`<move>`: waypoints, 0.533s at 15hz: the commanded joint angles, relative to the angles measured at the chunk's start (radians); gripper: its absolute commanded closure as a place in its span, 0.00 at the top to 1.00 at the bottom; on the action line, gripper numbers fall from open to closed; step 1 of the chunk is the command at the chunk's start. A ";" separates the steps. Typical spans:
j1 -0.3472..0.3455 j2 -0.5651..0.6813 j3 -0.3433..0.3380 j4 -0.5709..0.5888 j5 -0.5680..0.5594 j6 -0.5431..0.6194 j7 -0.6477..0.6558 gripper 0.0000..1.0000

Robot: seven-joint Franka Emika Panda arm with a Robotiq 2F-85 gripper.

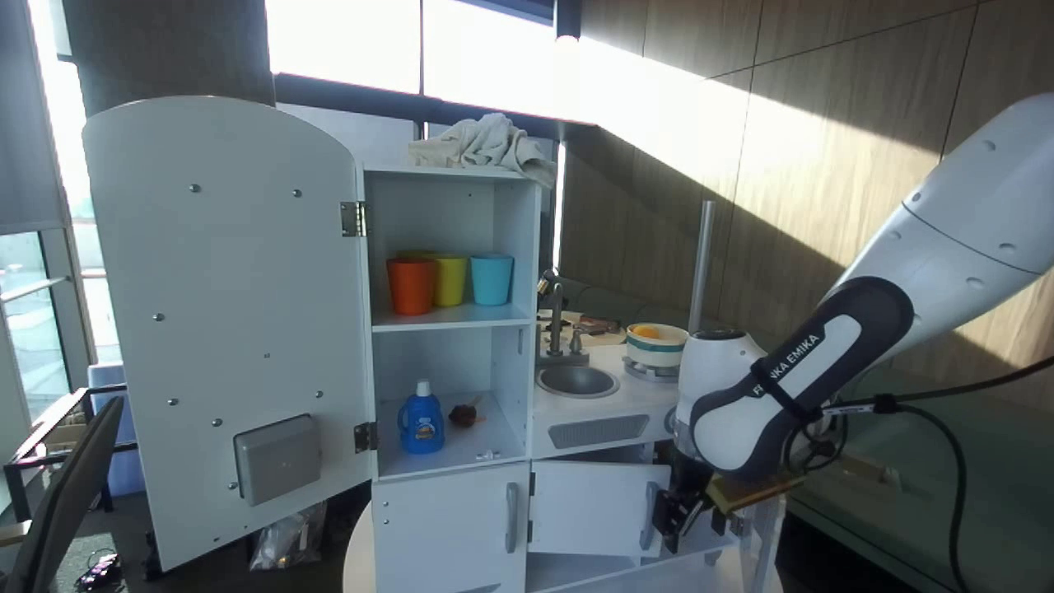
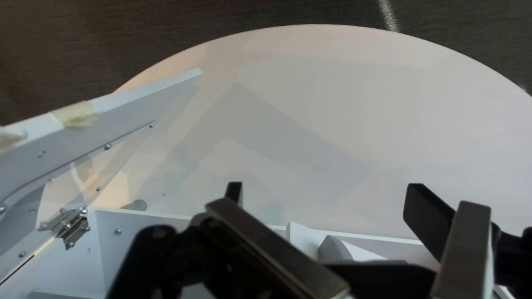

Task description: Close the door to the bottom left compartment open the door to the middle compartment

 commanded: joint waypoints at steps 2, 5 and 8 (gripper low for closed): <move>-0.054 -0.112 -0.007 0.033 0.176 -0.126 -0.012 1.00; -0.075 -0.156 -0.028 0.051 0.310 -0.161 -0.051 1.00; -0.093 -0.160 -0.034 0.076 0.340 -0.152 -0.028 1.00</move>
